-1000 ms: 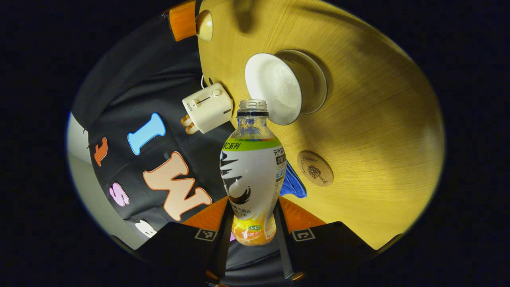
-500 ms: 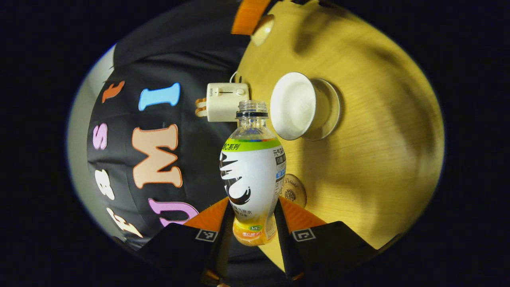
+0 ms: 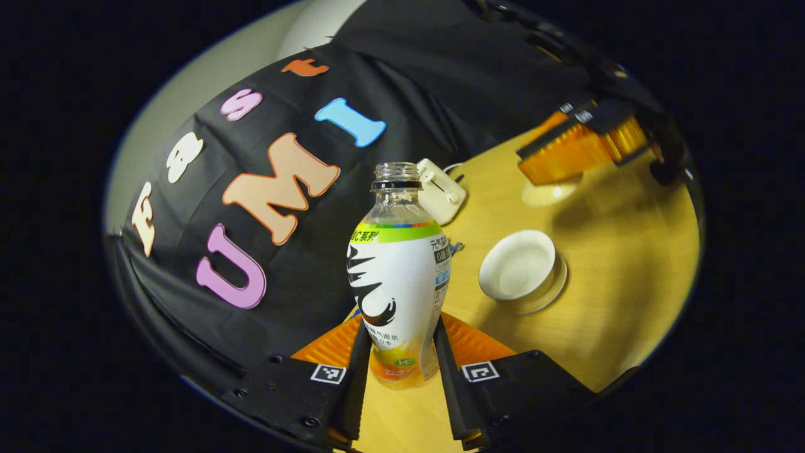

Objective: Open the teacup lid with one hand, grasp the water bottle and pour water into the teacup with the other hand; after pouring, place the water bottle on the coaster and then close the teacup lid.

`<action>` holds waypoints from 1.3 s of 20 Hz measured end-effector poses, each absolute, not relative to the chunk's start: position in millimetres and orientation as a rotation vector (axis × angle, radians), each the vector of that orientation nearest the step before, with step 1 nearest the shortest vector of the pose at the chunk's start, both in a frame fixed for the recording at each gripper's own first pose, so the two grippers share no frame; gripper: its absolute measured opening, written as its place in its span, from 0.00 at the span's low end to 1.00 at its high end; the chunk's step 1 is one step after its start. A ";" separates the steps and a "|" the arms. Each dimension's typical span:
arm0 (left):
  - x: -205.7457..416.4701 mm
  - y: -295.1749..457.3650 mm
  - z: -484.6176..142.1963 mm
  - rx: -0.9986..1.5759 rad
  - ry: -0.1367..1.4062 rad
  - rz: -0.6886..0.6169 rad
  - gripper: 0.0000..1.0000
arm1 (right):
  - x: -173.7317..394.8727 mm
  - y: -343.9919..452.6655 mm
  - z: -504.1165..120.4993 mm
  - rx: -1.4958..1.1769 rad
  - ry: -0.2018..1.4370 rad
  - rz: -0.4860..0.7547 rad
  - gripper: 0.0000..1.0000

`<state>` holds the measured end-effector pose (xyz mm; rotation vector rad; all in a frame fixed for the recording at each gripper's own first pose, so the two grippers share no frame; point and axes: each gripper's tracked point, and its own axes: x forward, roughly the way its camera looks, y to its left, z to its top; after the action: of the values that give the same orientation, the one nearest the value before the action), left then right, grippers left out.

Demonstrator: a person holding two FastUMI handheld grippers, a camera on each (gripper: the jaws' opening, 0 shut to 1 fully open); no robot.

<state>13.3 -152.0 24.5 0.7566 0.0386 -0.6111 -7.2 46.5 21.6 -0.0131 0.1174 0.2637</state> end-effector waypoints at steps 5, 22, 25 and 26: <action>26.9 -149.4 40.2 0.484 0.039 -0.589 0.52 | -5.2 59.1 23.8 -0.027 0.114 0.281 0.32; 97.0 -133.7 5.5 0.039 0.109 -0.486 0.51 | 3.7 72.1 18.0 -0.014 0.132 0.291 0.32; 101.0 -129.9 -5.8 0.026 0.128 -0.472 0.52 | 2.9 70.3 17.5 -0.014 0.133 0.289 0.32; 102.4 -128.0 -8.2 0.021 0.133 -0.463 0.52 | 3.7 69.3 17.7 -0.014 0.133 0.287 0.32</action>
<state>102.4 -128.0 -8.2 0.0214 0.1328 -0.4630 3.7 69.3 17.7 -0.0139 0.1326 0.2869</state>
